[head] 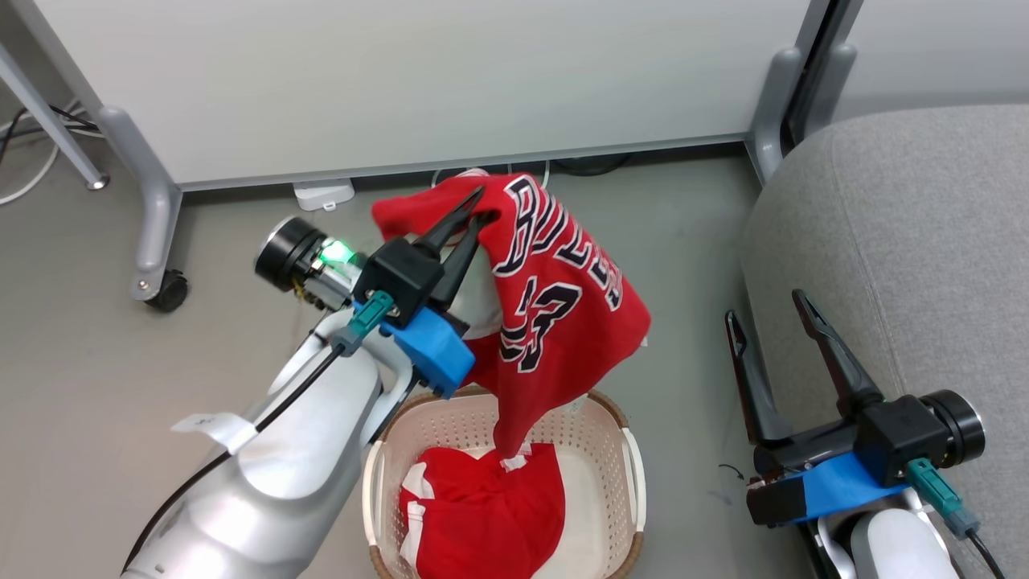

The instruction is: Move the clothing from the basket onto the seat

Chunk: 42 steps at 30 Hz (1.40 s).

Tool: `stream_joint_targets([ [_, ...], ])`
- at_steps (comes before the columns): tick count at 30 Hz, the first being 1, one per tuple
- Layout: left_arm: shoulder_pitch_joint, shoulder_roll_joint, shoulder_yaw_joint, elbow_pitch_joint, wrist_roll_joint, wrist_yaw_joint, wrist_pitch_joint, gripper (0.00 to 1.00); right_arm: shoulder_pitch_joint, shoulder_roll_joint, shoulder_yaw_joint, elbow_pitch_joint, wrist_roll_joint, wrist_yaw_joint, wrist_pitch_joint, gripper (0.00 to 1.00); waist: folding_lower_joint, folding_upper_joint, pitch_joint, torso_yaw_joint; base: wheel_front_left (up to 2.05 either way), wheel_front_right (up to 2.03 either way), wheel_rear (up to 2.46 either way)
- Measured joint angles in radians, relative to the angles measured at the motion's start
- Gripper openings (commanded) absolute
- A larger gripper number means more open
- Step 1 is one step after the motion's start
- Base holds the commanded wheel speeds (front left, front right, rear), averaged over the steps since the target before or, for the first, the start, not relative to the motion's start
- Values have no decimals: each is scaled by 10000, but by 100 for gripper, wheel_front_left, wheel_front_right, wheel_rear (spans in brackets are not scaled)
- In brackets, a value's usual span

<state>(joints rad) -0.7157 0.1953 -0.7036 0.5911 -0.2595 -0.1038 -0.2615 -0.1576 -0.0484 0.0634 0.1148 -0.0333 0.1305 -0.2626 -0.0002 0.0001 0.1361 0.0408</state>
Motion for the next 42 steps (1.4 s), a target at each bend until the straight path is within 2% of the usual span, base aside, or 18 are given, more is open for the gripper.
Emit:
stream_joint_targets([
  [20,-248,-249,-226,-773,102,-127,-2,0,230,0,59,56,109,0,0,100,1,0,-482,128,0,0,0],
  [27,-239,-295,-305,-869,148,-130,-2,0,-72,-4,384,56,-334,0,0,100,2,0,-512,164,0,0,0],
  [35,-230,-389,-468,-924,161,-171,-2,0,-1588,-863,1607,533,-431,0,0,100,2,0,-518,292,0,0,0],
  [42,-211,-518,-662,-1131,209,-199,-2,0,-2842,-1478,2704,1708,-159,0,0,100,2,0,-534,511,0,0,0],
])
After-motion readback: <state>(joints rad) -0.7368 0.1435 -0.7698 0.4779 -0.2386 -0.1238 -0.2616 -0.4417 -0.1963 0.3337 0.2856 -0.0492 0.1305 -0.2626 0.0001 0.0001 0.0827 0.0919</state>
